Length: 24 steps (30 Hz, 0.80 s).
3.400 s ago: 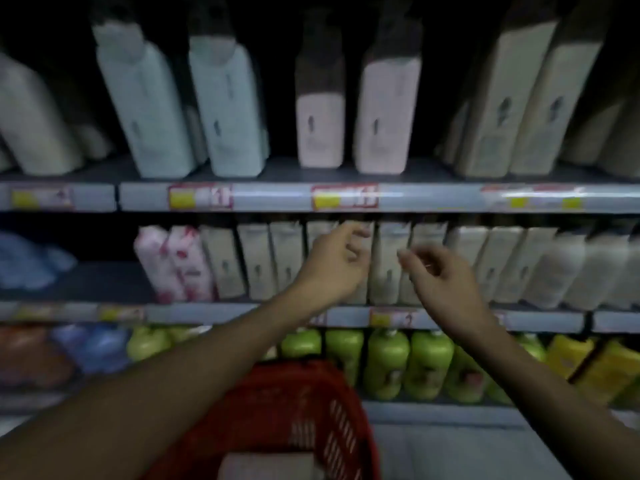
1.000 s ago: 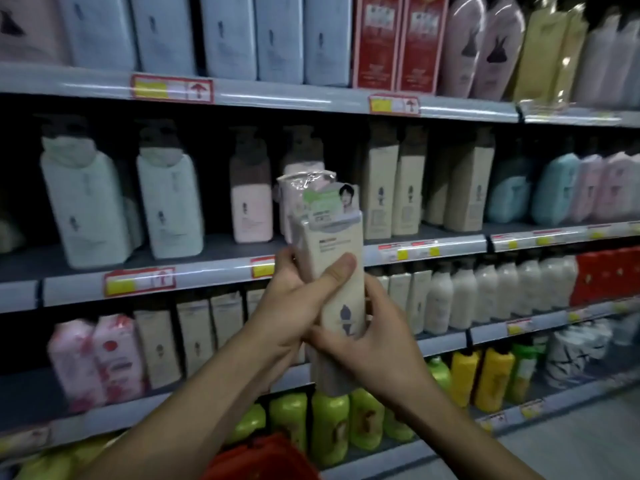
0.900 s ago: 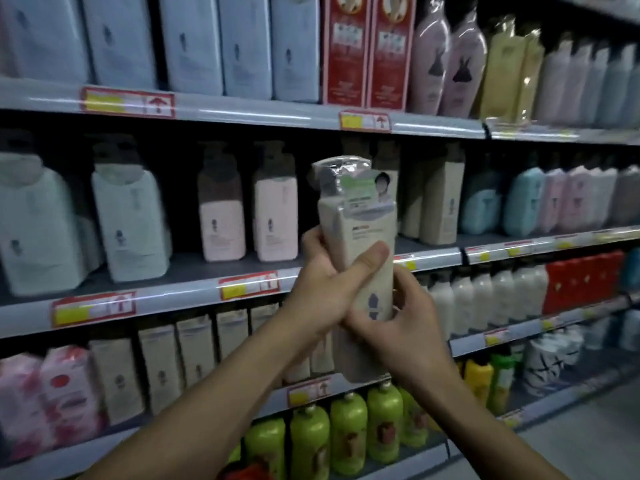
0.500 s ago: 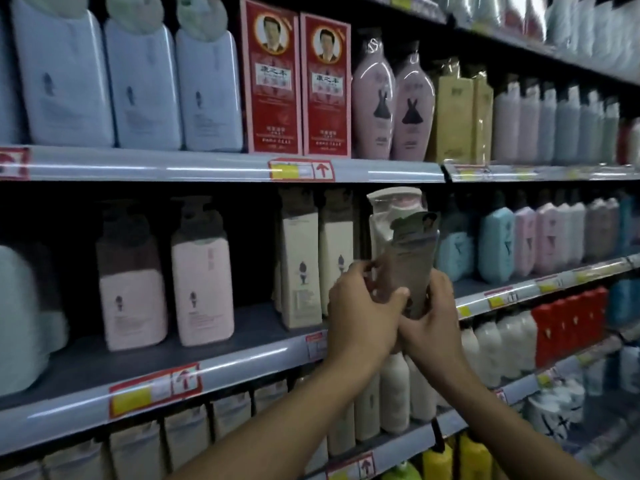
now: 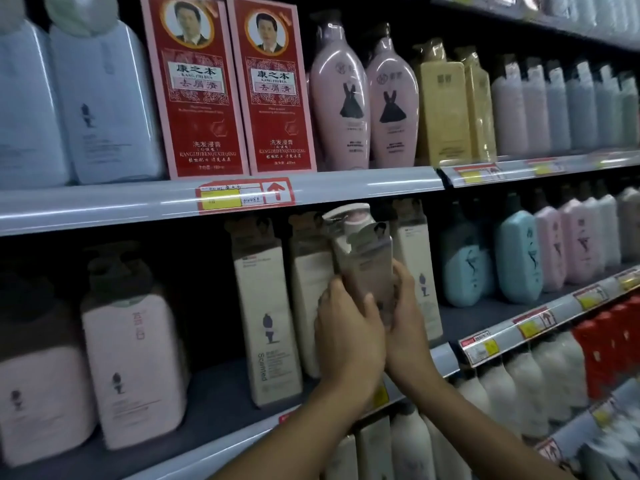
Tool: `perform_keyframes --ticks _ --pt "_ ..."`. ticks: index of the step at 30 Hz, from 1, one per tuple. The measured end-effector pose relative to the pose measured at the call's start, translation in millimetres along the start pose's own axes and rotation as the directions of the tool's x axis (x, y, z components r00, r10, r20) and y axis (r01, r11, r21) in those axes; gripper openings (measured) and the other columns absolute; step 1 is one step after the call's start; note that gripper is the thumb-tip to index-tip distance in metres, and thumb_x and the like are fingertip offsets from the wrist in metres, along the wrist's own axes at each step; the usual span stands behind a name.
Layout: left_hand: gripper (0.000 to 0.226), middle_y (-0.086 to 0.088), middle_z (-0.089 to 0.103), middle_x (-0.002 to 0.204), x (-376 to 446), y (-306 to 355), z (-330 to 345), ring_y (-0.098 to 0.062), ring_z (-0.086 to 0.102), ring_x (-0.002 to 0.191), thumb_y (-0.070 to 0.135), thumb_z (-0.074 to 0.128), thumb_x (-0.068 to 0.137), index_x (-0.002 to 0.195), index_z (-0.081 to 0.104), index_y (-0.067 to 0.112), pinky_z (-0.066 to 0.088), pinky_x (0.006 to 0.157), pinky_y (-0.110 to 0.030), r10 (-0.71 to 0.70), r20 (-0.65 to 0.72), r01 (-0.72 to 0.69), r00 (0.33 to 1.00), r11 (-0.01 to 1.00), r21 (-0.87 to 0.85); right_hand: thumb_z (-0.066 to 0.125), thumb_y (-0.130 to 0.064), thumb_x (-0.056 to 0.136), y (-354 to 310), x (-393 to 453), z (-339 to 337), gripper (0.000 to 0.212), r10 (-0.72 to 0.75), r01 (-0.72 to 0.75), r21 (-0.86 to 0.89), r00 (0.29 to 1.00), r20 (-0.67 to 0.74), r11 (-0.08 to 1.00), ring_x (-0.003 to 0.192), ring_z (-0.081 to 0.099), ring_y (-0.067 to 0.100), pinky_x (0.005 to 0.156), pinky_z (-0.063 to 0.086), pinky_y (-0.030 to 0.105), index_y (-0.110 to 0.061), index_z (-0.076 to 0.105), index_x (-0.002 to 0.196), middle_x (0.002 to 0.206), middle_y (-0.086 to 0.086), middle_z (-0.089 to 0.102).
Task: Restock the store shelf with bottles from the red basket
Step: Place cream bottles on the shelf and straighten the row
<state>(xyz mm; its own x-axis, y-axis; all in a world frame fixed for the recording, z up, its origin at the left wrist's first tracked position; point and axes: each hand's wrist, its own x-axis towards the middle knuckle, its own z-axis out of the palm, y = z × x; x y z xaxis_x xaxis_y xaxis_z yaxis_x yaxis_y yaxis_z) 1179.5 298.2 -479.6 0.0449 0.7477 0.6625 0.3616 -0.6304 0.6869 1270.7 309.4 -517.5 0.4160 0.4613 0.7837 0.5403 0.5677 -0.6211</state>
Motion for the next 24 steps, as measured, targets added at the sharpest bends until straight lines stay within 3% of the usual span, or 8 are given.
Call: perform_keyframes --ticks 2,5,8,12,14,16,20,24 --pt "0.046 -0.002 0.063 0.123 4.2 4.7 3.3 -0.023 0.064 0.109 0.023 0.053 0.098 0.142 0.04 0.025 0.055 0.091 -0.044 -0.021 0.037 0.02 0.999 1.0 0.006 0.06 -0.056 0.076 0.7 8.6 -1.8 0.069 0.036 -0.035 -0.054 0.999 0.012 0.998 0.107 0.063 0.005 0.09 0.055 0.028 -0.032 0.038 0.137 0.121 -0.008 0.062" --pt "0.052 0.0 0.059 0.132 1.0 6.1 9.2 -0.018 0.058 0.119 0.019 0.047 0.1 0.15 0.034 0.025 0.051 0.1 -0.036 0.033 0.091 -0.035 0.995 0.999 0.027 0.064 -0.026 0.09 5.2 20.9 -3.7 0.05 0.032 -0.03 -0.271 0.999 0.003 0.962 0.107 0.059 0.015 0.094 0.054 0.038 -0.018 0.045 0.136 0.121 0.004 0.06" --pt "0.047 0.01 0.051 0.137 -4.1 1.2 9.0 -0.007 0.049 0.126 0.018 0.045 0.101 0.147 0.041 0.024 0.039 0.101 -0.015 0.09 0.068 -0.092 0.994 0.995 0.031 0.06 -0.025 0.091 5.1 27.4 -1.9 0.048 0.056 -0.041 -0.356 0.998 0.032 0.933 0.104 0.059 0.023 0.09 0.052 0.043 -0.012 0.047 0.135 0.116 0.01 0.061" --pt "0.035 0.012 0.059 0.121 -7.2 -13.4 -1.5 -0.003 0.058 0.11 0.019 0.048 0.101 0.134 0.053 0.027 0.051 0.092 -0.019 0.117 0.03 -0.116 0.993 0.993 -0.03 0.068 -0.026 0.089 0.3 24.4 8.1 0.029 0.047 -0.031 -0.343 0.998 0.038 0.939 0.097 0.06 0.029 0.078 0.054 0.047 -0.018 0.052 0.112 0.099 0.002 0.065" --pt "0.027 0.014 0.059 0.109 -11.0 -19.8 -8.4 -0.003 0.061 0.1 0.012 0.051 0.097 0.116 0.058 0.031 0.056 0.085 -0.028 0.139 0.013 -0.139 0.99 0.989 -0.043 0.071 -0.03 0.086 -1.0 21.9 12.9 0.037 0.078 -0.08 -0.362 0.997 -0.02 0.929 0.099 0.059 0.031 0.08 0.053 0.048 -0.016 0.05 0.113 0.101 0.004 0.062" --pt "0.028 0.018 0.058 0.101 -14.4 -24.0 -15.1 -0.002 0.06 0.094 0.008 0.054 0.092 0.101 0.056 0.035 0.057 0.08 -0.031 0.151 -0.023 -0.152 0.988 0.987 -0.052 0.072 -0.036 0.086 0.5 18.9 15.8 0.055 0.081 -0.104 -0.426 0.994 -0.073 0.899 0.109 0.054 0.032 0.088 0.05 0.046 -0.012 0.047 0.128 0.114 0.008 0.057" --pt "0.02 0.017 0.057 0.098 -20.5 -31.3 -30.1 -0.004 0.06 0.09 0.013 0.061 0.092 0.099 0.057 0.031 0.057 0.078 -0.033 0.176 -0.157 -0.186 0.972 0.981 -0.048 0.074 -0.044 0.085 -0.6 14.9 12.5 0.077 0.095 -0.119 -0.456 0.993 -0.075 0.882 0.119 0.051 0.032 0.097 0.048 0.044 -0.015 0.037 0.146 0.128 0.012 0.048" --pt "0.027 0.019 0.046 0.102 -33.2 -51.7 -61.4 -0.007 0.05 0.095 0.023 0.069 0.085 0.101 0.05 0.035 0.042 0.083 -0.014 0.266 -0.336 -0.223 0.904 0.961 0.162 0.077 -0.037 0.085 -2.2 -3.5 3.9 0.065 0.024 -0.097 -0.414 0.984 -0.176 0.905 0.11 0.055 0.025 0.091 0.048 0.035 -0.011 0.047 0.137 0.123 0.009 0.052"
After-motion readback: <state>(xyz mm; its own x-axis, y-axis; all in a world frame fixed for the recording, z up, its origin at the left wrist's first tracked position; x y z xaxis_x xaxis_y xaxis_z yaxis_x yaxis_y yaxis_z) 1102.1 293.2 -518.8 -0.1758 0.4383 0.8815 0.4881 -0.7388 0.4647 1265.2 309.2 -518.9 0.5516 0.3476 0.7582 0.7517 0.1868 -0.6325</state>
